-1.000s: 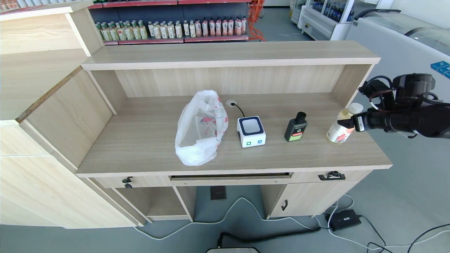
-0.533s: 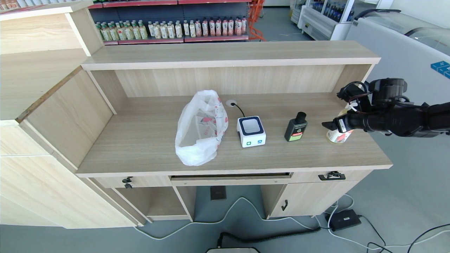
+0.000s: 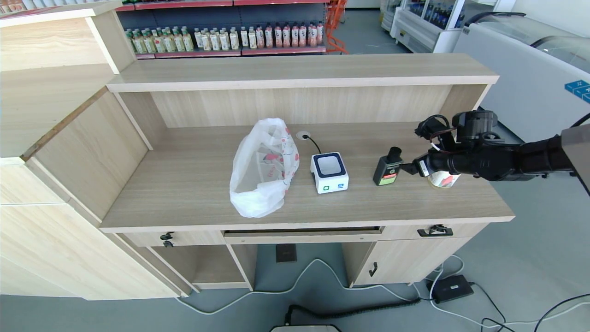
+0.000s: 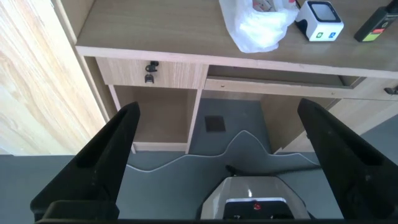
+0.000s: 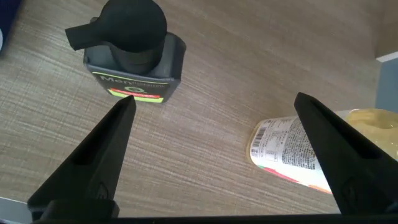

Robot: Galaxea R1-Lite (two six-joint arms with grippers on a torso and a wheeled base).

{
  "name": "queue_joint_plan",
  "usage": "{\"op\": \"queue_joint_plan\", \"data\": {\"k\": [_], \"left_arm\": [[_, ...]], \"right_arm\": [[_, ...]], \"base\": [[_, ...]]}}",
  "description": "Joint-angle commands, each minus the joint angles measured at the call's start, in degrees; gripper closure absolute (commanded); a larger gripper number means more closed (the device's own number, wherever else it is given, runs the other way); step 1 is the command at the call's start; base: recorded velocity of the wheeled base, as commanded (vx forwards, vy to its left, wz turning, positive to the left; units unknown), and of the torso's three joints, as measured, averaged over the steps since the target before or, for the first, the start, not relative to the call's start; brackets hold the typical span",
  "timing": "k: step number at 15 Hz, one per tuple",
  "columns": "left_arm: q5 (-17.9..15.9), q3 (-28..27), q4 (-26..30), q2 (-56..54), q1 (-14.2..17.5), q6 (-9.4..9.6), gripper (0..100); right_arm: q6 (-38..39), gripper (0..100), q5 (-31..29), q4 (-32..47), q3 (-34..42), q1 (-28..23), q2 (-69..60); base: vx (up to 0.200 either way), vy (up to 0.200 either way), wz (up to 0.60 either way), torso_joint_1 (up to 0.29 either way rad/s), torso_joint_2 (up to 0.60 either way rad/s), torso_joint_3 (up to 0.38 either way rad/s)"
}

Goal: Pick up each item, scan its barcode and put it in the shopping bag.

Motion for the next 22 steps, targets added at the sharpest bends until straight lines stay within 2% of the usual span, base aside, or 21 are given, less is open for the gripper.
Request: {"op": "queue_joint_plan", "data": {"k": [1,7,10,16,22], "left_arm": [[0.03,0.0,-0.01,-0.02,0.0,-0.02,0],[0.03,0.0,-0.01,-0.02,0.0,-0.02,0],[0.03,0.0,-0.01,-0.02,0.0,-0.02,0],[0.03,0.0,-0.01,-0.02,0.0,-0.02,0],[0.03,0.0,-0.01,-0.02,0.0,-0.02,0]], "right_arm": [[-0.29,0,-0.12,-0.1,-1.16,0.68,2.03],[-0.82,0,0.15,0.78,-10.04,2.97,8.62],[-0.73,0,2.35,2.01,-13.55,4.11,11.17],[-0.64,0,8.76,1.48,-15.13,4.9,14.16],[-0.29,0,9.29,0.95,-18.21,4.99,16.88]], "base": [[0.0,0.0,0.0,0.0,0.0,0.0],[0.0,0.0,0.0,0.0,0.0,0.0],[0.0,0.0,0.0,0.0,0.0,0.0],[0.0,0.0,0.0,0.0,0.0,0.0],[0.0,0.0,0.0,0.0,0.0,0.0]]}}
